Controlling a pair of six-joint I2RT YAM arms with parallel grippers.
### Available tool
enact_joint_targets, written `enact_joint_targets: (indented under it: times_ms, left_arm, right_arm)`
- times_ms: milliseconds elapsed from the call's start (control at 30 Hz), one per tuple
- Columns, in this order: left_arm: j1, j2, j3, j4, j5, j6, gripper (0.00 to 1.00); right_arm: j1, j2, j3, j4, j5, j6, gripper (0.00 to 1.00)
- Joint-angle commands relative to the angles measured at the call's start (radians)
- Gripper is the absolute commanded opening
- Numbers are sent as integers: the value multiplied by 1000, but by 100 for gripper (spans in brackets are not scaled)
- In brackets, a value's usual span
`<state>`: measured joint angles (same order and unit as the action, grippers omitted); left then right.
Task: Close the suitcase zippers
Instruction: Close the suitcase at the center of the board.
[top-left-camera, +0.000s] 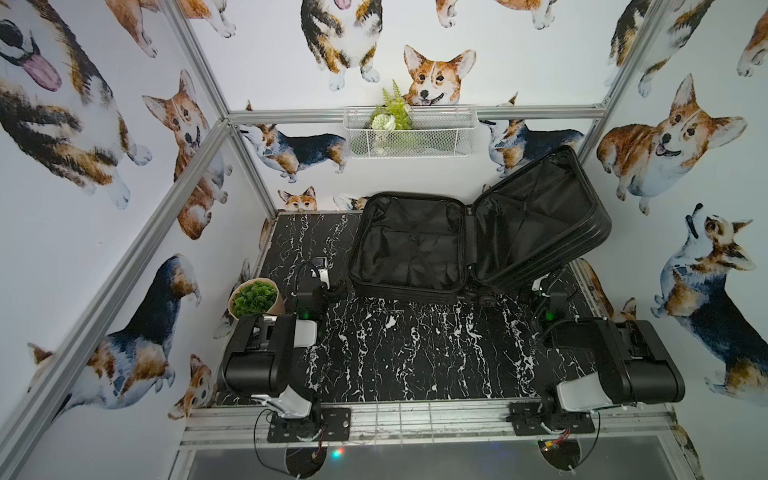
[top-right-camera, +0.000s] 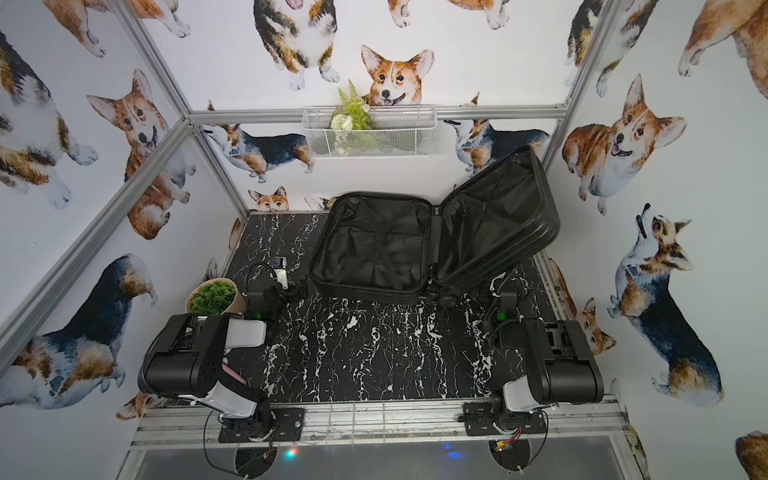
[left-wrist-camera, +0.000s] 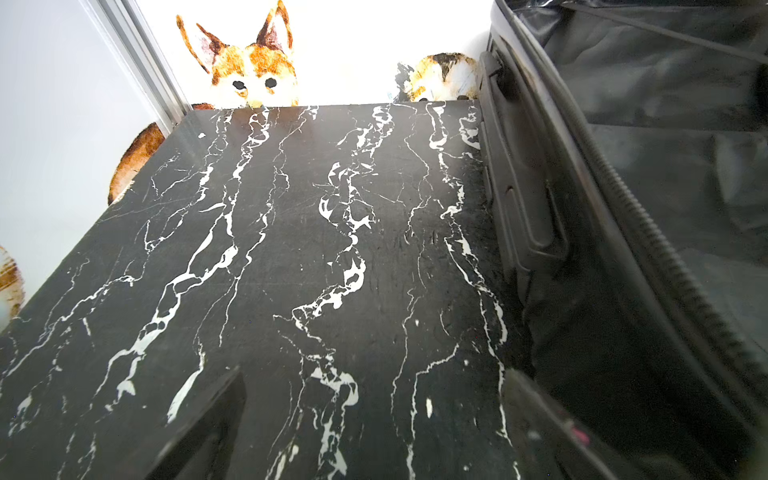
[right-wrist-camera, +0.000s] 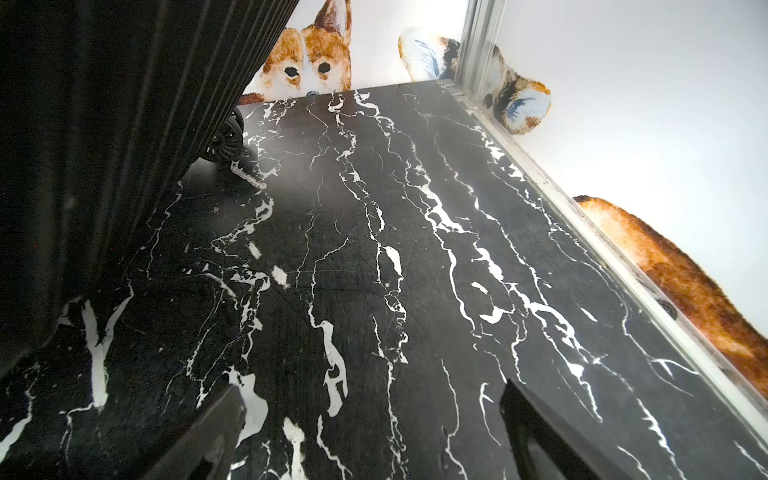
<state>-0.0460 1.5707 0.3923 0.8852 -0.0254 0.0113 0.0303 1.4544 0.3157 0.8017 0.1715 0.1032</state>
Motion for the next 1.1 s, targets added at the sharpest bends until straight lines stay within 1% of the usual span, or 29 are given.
enact_joint_targets:
  times_ms: [0,833,900,933,1000,1033,1067]
  left_arm:
    - [-1,-1,3,14,-7,10,100]
    - [-1,-3,-1,20,-7,9,100]
    - [0,-5,-1,19,-16,8,100]
    - [0,-17,-2,15,-29,0,100]
    - [0,-54,-11,3,-57,-9,100]
    - [-1,-72,-11,-13,-70,-12,100]
    - [0,-91,-8,-36,-84,-17,100]
  right_arm:
    - [2,-1,7,40,-20,-28,100]
    - [1,-4,0,50,-15,-29,100]
    - [3,-38,-18,67,79,9,100]
    - [2,-70,-20,23,89,21,100]
    - [1,-77,-35,53,79,6,100]
    - [9,-92,-40,76,122,9,100]
    - [11,-129,-28,20,162,27,100]
